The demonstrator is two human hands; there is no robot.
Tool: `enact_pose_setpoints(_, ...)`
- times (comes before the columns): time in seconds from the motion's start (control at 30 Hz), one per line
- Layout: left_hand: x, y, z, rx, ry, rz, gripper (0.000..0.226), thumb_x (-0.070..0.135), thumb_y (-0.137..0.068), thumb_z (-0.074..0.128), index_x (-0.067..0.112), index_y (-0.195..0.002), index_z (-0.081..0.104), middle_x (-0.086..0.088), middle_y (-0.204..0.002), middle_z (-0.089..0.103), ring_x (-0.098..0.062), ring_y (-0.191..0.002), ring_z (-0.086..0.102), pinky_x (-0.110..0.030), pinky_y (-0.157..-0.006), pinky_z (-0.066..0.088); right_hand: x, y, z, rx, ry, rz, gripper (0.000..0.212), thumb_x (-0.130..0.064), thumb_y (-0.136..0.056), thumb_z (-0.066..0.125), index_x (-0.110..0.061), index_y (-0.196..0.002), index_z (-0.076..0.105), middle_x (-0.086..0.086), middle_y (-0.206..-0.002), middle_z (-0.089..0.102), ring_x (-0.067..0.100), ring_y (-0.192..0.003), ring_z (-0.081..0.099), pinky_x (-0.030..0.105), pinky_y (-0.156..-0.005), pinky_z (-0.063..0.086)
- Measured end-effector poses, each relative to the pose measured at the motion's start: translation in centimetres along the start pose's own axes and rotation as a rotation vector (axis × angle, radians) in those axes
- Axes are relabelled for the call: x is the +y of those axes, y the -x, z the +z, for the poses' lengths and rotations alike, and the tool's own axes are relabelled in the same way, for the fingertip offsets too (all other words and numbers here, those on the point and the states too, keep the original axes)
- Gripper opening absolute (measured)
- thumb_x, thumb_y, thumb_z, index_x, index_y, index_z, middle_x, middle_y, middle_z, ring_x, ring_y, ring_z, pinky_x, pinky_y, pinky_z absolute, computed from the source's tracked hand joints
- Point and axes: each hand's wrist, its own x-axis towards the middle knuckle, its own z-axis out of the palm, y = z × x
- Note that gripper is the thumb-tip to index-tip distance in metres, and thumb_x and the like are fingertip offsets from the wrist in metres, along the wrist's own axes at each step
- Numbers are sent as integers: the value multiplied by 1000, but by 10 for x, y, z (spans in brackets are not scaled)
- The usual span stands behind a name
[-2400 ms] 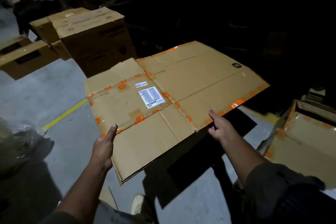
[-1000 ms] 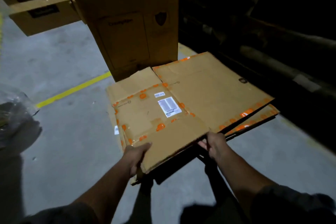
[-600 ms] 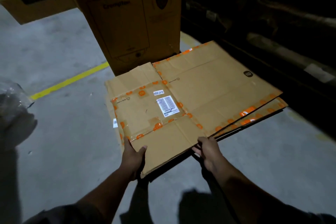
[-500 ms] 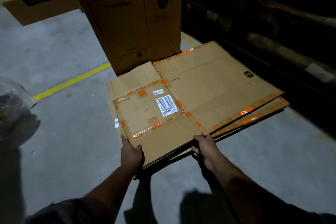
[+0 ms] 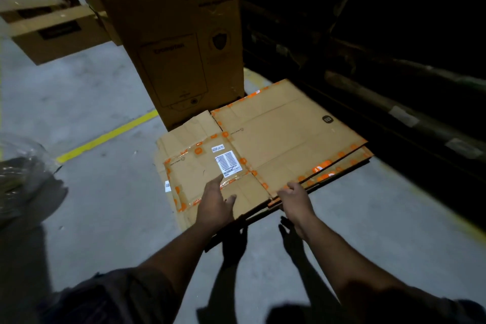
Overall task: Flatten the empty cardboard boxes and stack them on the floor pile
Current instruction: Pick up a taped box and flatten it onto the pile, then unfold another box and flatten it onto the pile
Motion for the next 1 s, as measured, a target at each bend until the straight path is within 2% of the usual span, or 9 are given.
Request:
enact_pose_setpoints(0.1, 44, 29, -1, -4, 25, 111, 65, 24, -94, 68, 14, -151, 39, -10, -149, 46, -23, -134, 48, -31, -109, 38, -8, 45, -30, 69, -23, -41, 47, -19, -98, 54, -13, -144, 46, 4, -134, 60, 24, -114, 59, 42, -103, 48)
enact_pose_setpoints(0.17, 74, 55, 4, -23, 57, 175, 62, 24, -94, 69, 13, -149, 43, -11, -143, 52, -23, -129, 53, -33, -106, 42, -10, 80, -57, 120, -34, -66, 44, -21, -97, 55, -17, -141, 49, 2, -130, 63, 23, -112, 61, 46, -103, 49)
enact_pose_setpoints(0.33, 153, 143, 26, -131, 170, 311, 58, 28, -95, 68, 14, -147, 45, -9, -139, 56, -21, -126, 55, -39, -107, 45, -9, 169, -133, 248, -81, -130, 37, -22, -98, 51, -19, -135, 51, -2, -115, 61, 22, -106, 62, 44, -98, 52)
enact_pose_setpoints(0.47, 217, 225, 48, -238, 279, 411, 51, 25, -96, 66, 16, -144, 48, -2, -130, 62, -17, -119, 60, -38, -104, 49, -8, 229, -197, 336, -137, -166, 36, -22, -94, 50, -20, -131, 52, -1, -118, 60, 21, -107, 61, 45, -97, 53)
enact_pose_setpoints(0.63, 285, 314, 80, -395, 307, 511, 45, 20, -97, 63, 15, -141, 52, 1, -116, 66, -11, -106, 64, -32, -97, 53, 0, 294, -286, 424, -218, -197, 30, -16, -95, 53, -19, -125, 55, -3, -113, 61, 11, -92, 61, 27, -79, 51)
enact_pose_setpoints(0.73, 312, 357, 106, -494, 271, 532, 46, 26, -99, 62, 19, -142, 49, 2, -119, 63, -10, -104, 61, -26, -91, 50, 24, 324, -342, 511, -264, -202, 33, -18, -96, 55, -17, -129, 55, 2, -121, 62, 14, -99, 61, 39, -94, 54)
enact_pose_setpoints(0.8, 322, 378, 126, -562, 249, 519, 48, 27, -99, 62, 20, -143, 48, 2, -120, 61, -9, -101, 60, -25, -87, 47, 49, 340, -377, 578, -290, -169, 32, -20, -99, 55, -17, -131, 55, 1, -119, 61, 13, -95, 60, 43, -97, 54)
enact_pose_setpoints(0.87, 329, 394, 146, -625, 233, 488, 50, 27, -98, 63, 18, -145, 47, 1, -120, 61, -8, -98, 60, -24, -87, 45, 81, 355, -413, 656, -308, -119, 31, -21, -98, 56, -17, -129, 56, 2, -120, 61, 19, -100, 60, 45, -98, 52)
enact_pose_setpoints(1.0, 332, 413, 186, -727, 125, 421, 58, 28, -98, 65, 18, -149, 41, -4, -138, 55, -19, -115, 55, -30, -94, 45, 160, 379, -468, 786, -320, 48, 34, -22, -94, 57, -17, -128, 58, 3, -122, 61, 25, -108, 60, 44, -100, 50)
